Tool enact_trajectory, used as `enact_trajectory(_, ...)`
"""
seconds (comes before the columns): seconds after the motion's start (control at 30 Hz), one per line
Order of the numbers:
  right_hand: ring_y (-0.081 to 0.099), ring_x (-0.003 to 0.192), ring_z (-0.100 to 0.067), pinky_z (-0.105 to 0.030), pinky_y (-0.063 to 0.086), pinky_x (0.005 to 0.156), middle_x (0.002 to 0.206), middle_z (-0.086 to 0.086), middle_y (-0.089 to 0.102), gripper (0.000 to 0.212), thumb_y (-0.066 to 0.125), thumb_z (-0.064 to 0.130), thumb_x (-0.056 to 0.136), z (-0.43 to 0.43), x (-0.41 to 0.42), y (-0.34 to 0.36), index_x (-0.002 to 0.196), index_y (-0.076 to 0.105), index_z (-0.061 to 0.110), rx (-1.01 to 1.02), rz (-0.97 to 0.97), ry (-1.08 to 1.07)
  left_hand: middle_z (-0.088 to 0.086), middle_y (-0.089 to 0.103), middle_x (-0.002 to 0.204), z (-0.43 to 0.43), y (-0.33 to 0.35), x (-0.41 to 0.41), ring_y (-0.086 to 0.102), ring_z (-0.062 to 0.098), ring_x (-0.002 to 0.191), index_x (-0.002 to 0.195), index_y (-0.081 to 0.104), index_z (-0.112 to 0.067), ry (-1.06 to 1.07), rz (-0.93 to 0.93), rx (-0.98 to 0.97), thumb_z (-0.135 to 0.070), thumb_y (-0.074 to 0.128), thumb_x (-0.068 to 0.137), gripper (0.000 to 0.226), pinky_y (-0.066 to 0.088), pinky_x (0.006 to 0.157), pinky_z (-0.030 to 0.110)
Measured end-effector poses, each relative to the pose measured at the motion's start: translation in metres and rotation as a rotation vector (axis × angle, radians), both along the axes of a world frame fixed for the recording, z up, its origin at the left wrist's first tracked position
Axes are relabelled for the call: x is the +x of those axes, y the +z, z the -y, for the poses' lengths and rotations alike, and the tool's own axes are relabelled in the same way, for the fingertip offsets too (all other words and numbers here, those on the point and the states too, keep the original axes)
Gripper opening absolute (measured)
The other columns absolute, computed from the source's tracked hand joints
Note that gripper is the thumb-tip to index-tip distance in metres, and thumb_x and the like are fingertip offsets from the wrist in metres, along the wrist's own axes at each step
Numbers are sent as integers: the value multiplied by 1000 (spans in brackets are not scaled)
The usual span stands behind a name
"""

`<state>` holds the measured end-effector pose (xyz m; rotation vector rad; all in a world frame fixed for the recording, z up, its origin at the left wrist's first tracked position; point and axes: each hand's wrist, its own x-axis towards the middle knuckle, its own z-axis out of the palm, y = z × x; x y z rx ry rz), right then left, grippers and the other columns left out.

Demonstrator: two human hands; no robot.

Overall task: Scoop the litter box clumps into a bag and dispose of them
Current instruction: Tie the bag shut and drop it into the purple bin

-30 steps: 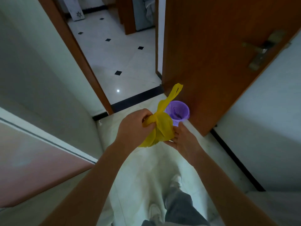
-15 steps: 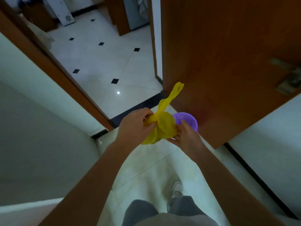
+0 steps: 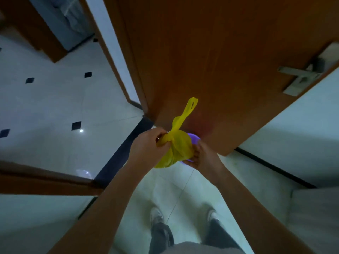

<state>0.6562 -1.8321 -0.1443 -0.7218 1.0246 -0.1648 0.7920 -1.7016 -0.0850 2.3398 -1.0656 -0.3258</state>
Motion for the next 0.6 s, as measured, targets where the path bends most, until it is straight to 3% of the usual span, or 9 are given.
enact_trajectory(0.07,61,111,-39,-56,46,103,108,-17,68,37,43,28,104,-1,14,-2,124,60,2,15,-17,-84,-11,60,74,11,-4,23,55,7,68,87,62,-29,-66,-20,-5,-30,71,83,10,47,62,27)
enact_trajectory(0.23,65,86,-30,-51,50,95,91,-13,68,23,42,20,105,13,31,-4,101,60,5,28,-36,-237,-11,60,74,46,-2,54,54,9,67,92,65,-25,-237,-14,-15,-30,72,83,13,42,59,24)
enact_trajectory(0.4,69,77,-30,-40,61,66,87,-13,73,23,50,19,98,39,49,-9,112,62,5,30,-6,-282,-12,57,71,76,-4,75,51,6,63,92,64,-26,-284,17,-9,-30,73,82,14,36,55,21)
enact_trajectory(0.47,67,83,-30,-43,61,73,95,-15,70,29,48,24,101,52,62,-13,117,60,4,76,-11,-290,-10,59,71,84,-7,84,53,7,64,91,64,-26,-283,9,-8,-29,73,82,13,38,54,23)
enact_trajectory(0.6,64,90,-31,-50,51,92,97,-12,67,32,41,31,105,69,85,-22,102,62,7,77,-30,-271,-9,62,73,98,-16,102,57,11,68,91,64,-25,-291,12,7,-29,73,82,14,45,58,27)
